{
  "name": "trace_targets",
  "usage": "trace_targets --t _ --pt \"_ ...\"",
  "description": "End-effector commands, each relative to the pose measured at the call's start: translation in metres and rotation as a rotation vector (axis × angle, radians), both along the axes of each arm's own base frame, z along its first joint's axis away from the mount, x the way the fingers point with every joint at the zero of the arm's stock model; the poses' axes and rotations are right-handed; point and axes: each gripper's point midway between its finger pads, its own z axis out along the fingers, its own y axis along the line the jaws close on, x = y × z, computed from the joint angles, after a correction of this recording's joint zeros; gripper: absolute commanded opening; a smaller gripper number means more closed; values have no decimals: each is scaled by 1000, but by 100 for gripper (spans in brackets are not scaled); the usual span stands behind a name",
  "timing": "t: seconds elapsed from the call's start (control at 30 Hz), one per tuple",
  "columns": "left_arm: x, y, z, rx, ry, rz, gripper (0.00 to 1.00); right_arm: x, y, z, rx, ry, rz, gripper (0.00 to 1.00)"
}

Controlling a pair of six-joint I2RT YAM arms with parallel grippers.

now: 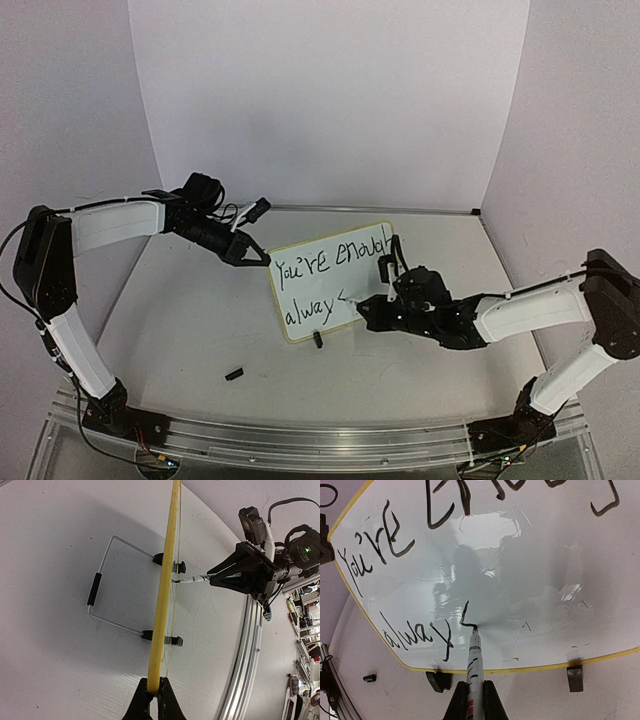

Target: Write a sentence on the whiteboard

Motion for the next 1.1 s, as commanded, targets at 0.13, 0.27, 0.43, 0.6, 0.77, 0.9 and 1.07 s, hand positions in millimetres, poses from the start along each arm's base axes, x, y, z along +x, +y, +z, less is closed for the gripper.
trace_targets --t 0.13,0.27,0.43,0.6,0.77,0.9,1.07 --pt "-1 2 -3 63 -62 -19 0 -1 -21 -8 -39 14 -69 0" --pt "-2 1 -3 63 -62 -21 0 -6 -17 -11 -38 28 -32 0" --pt "-2 1 -3 63 -63 -21 0 -7 -2 -13 -23 42 25 0" --pt "-2 1 -3 63 -63 -20 0 0 8 -5 1 18 32 0" --pt "-2 2 -1 63 -70 -20 0 -2 14 14 69 -15 58 0" --pt "-2 2 -1 64 -70 -20 0 -6 8 34 132 -61 50 0" --pt "-3 1 -2 64 -69 -21 0 -4 -14 27 85 -63 -33 0"
